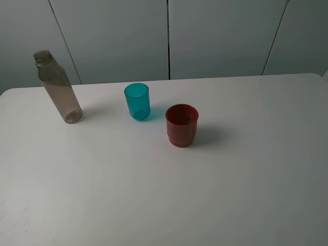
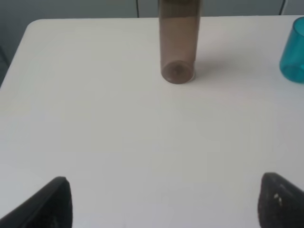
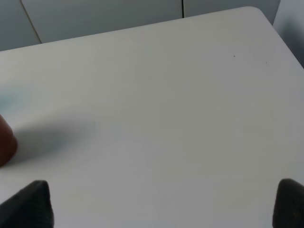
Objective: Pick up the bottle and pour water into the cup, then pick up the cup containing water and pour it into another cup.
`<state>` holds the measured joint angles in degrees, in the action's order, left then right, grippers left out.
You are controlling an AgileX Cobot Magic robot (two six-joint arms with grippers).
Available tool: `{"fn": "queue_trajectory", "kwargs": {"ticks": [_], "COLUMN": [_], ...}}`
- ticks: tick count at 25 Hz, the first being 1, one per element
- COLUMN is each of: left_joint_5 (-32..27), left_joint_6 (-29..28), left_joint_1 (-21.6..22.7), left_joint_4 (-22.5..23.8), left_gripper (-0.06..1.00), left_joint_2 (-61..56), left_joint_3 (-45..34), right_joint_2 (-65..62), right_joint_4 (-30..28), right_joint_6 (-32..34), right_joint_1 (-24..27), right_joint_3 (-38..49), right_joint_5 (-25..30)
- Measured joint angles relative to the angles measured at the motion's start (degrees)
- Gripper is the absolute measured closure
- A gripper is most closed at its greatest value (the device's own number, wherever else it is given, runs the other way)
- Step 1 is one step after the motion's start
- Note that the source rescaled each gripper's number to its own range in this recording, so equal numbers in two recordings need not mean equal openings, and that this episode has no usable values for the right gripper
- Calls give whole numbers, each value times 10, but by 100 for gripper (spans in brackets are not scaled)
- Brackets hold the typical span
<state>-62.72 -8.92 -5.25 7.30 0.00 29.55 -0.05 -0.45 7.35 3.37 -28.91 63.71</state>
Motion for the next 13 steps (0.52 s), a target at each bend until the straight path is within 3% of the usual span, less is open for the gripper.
{"fn": "queue_trajectory", "kwargs": {"ticks": [13], "left_joint_5": [1], "left_joint_6": [0], "left_joint_1": [6], "left_joint_4": [0], "left_gripper": [-6], "left_joint_2": [0], "left_joint_3": [0], "right_joint_2": [0], "right_joint_4": [0], "right_joint_6": [0], "right_joint_1": [0], "right_joint_3": [0], "right_joint_5": [0]}}
